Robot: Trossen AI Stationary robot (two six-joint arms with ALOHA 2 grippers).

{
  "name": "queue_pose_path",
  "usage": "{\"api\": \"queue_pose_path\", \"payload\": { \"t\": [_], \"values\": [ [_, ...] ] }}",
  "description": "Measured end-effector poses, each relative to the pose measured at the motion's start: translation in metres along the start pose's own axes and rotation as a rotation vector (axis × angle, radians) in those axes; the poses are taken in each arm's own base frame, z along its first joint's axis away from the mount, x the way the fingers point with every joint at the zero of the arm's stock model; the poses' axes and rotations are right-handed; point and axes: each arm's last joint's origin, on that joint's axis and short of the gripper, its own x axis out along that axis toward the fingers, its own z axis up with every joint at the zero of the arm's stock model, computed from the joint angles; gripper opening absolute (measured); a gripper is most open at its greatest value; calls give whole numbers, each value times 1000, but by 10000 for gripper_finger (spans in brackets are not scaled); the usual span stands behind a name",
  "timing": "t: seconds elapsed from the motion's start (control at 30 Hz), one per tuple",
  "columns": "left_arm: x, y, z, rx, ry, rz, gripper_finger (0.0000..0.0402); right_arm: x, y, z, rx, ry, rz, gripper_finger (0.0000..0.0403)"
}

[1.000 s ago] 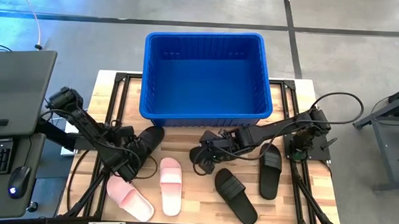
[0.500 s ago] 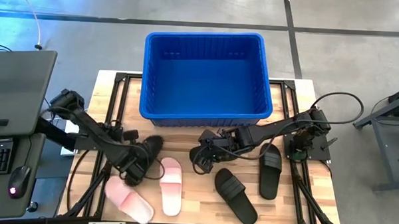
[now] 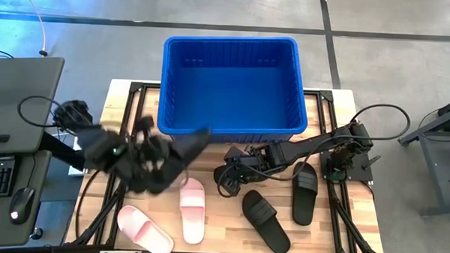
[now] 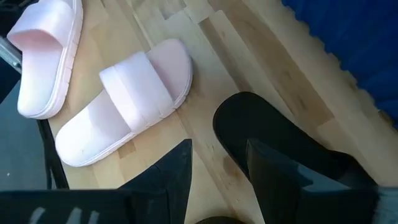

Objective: Pick and place slides into bin
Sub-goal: Put the black slide into the blue bin

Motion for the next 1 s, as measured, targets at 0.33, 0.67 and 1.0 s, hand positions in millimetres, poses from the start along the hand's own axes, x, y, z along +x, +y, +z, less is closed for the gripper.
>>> {"api": "queue_pose_path", "payload": {
  "t": [0.33, 0.67, 1.0],
  "values": [
    [69, 106, 35, -5, 157, 483, 2, 0, 1, -1, 49, 12, 12, 145],
    [235, 176, 1, -31, 357, 548, 2, 0, -1, 1, 93, -37, -35, 145],
    [322, 211, -65, -33, 658, 577, 2, 0, -3, 3, 96, -88, -84, 145]
  ]
}}
